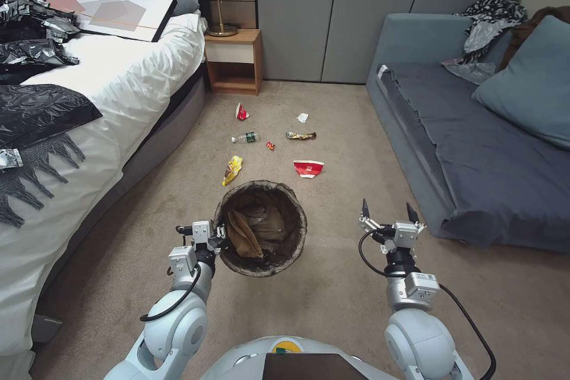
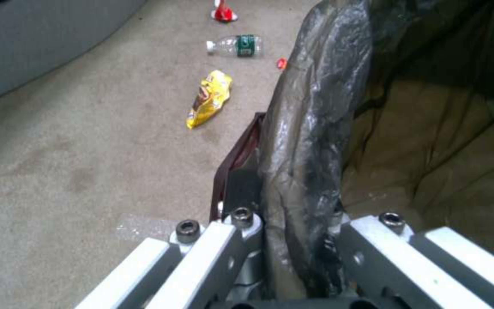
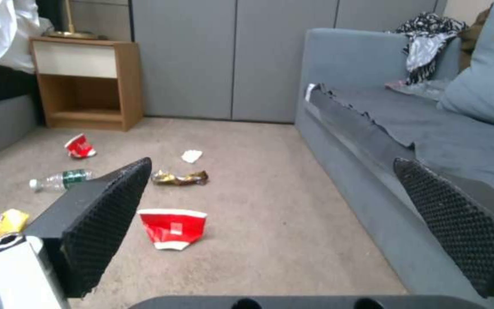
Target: Pick up the trash bin, then pick up the garbage from the floor and place it into the trash bin.
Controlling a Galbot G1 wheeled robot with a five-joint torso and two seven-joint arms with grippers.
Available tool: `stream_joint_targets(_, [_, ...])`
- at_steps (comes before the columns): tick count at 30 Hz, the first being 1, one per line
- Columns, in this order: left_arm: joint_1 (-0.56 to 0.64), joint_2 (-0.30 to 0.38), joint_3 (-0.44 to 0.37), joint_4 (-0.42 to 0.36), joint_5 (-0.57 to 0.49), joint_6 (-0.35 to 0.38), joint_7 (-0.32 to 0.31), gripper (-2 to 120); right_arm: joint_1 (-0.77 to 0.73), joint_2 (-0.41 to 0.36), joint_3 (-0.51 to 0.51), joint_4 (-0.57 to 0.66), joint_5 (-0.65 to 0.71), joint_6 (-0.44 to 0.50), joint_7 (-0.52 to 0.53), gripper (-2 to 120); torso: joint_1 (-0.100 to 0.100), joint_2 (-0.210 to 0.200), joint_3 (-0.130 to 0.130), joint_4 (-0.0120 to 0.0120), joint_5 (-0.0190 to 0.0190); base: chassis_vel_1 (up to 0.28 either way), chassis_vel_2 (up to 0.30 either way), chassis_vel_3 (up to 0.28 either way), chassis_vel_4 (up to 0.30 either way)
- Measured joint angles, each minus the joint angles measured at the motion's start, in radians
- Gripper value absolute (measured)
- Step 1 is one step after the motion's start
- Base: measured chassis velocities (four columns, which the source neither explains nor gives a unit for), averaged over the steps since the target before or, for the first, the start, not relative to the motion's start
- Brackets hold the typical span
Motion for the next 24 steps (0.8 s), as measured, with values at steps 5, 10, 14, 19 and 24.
stream_joint_targets(5, [0.000,-0.002,0.001,0.000,0.001,-0.002,0.000,4,0.002,0.004,0.001,-0.001,-0.001,-0.001,0.001,100,0.000,0.000,0.000,0.0000,0.0000,0.000,0.000,0.000,0.000])
stream_joint_targets(10, [-0.001,-0.003,0.002,0.002,0.002,-0.002,0.001,4,0.003,0.006,0.001,-0.003,-0.002,-0.001,0.001,100,0.000,0.000,0.000,0.0000,0.0000,0.000,0.000,0.000,0.000])
stream_joint_targets(14, [-0.002,-0.004,0.002,0.004,0.002,-0.003,0.001,4,0.003,0.007,0.002,-0.003,-0.002,-0.001,0.001,100,0.000,0.000,0.000,0.0000,0.0000,-0.071,0.060,0.051,-0.067])
stream_joint_targets(19, [-0.005,-0.005,0.001,0.005,0.002,-0.003,0.001,4,0.006,0.006,0.004,-0.003,0.001,-0.001,0.001,100,0.000,0.000,0.000,0.0002,0.0001,-0.149,0.134,0.151,-0.133])
stream_joint_targets(24, [-0.008,-0.005,0.000,0.005,0.002,-0.003,0.002,4,0.008,0.005,0.004,-0.003,0.003,-0.001,0.001,100,0.000,0.000,0.000,0.0001,-0.0001,-0.245,0.213,0.214,-0.215])
